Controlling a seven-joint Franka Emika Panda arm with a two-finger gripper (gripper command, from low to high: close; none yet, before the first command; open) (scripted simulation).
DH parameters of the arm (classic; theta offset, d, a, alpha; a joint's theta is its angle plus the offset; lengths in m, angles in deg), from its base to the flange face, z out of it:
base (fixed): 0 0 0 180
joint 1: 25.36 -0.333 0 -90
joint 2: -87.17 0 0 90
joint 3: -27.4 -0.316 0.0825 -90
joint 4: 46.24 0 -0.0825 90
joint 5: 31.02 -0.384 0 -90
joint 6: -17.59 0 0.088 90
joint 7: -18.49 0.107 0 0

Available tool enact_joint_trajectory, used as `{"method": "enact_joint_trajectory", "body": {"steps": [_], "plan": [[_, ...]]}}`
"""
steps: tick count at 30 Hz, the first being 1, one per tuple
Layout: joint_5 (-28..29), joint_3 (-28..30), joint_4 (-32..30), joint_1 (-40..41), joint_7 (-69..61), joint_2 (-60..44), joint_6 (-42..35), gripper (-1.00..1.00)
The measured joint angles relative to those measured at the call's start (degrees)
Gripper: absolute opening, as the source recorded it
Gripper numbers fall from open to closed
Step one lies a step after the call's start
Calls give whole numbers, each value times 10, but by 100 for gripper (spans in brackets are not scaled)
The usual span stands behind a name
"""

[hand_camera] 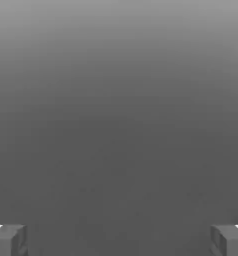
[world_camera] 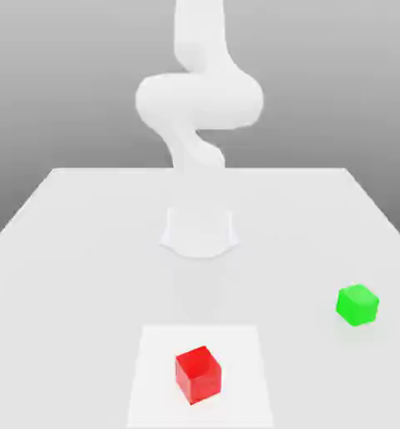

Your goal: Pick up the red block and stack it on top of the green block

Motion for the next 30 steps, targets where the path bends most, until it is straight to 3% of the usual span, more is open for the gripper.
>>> {"method": "enact_joint_trajectory", "body": {"steps": [14,22,27,28,30], "plan": [[-35,58,-103,-62,-188,-295,139,0],[-23,62,-160,-64,-270,-459,220,0],[-47,39,-152,-46,-297,-562,301,0],[-53,33,-150,-41,-301,-580,317,-100],[-52,33,-150,-41,-301,-580,317,-100]]}}
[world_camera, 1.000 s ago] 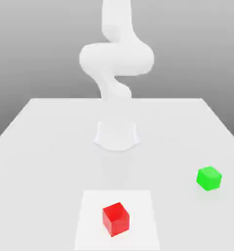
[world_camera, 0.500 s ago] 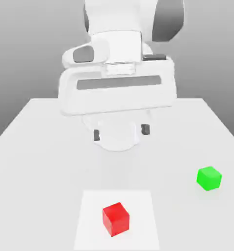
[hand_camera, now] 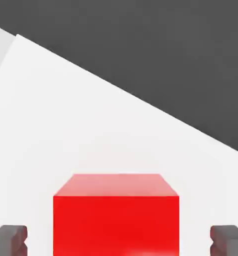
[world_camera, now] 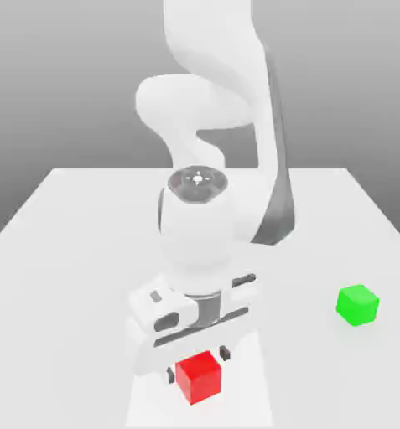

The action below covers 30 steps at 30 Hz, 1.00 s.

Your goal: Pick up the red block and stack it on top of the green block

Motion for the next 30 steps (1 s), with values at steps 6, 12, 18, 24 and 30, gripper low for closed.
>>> {"method": "enact_joint_trajectory", "body": {"steps": [6,12,18,24,30], "plan": [[5,2,-2,-1,4,10,-9,-100],[35,-6,-24,-32,26,115,-92,-100],[26,-99,-64,-208,21,181,-118,-100],[40,-158,-96,-317,33,209,-113,-100],[95,-143,-94,-324,72,115,-22,100]]}}
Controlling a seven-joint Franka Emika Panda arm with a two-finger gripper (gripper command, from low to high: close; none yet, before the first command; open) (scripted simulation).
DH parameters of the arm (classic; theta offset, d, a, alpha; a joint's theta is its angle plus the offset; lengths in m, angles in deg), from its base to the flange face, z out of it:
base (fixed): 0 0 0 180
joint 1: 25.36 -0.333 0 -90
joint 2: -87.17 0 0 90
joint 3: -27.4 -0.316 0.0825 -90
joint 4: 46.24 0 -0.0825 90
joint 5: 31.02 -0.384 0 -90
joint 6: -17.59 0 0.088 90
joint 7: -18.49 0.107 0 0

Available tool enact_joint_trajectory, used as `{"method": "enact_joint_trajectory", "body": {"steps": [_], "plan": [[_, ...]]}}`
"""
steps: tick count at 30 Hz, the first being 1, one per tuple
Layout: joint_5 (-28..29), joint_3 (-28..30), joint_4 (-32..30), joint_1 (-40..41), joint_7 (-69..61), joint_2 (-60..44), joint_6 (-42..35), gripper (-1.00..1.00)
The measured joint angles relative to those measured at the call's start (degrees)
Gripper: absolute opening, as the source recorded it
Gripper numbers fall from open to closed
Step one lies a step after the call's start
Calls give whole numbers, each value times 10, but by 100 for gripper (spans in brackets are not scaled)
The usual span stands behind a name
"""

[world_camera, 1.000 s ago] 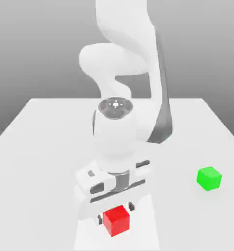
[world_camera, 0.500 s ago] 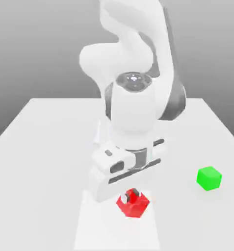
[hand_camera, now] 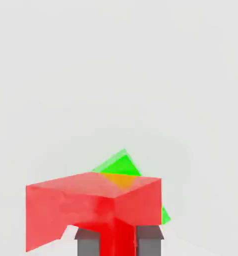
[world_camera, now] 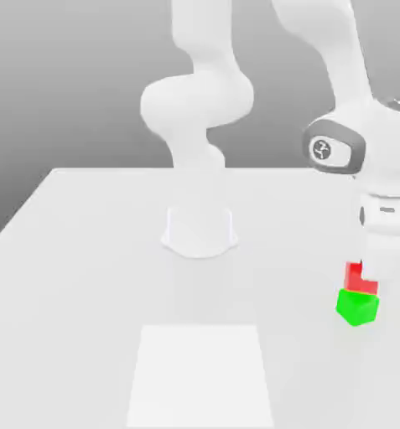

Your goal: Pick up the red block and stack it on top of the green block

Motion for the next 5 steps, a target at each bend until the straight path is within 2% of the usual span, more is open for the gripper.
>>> {"method": "enact_joint_trajectory", "body": {"steps": [5], "plan": [[5,3,0,-2,4,-9,9,100]]}}
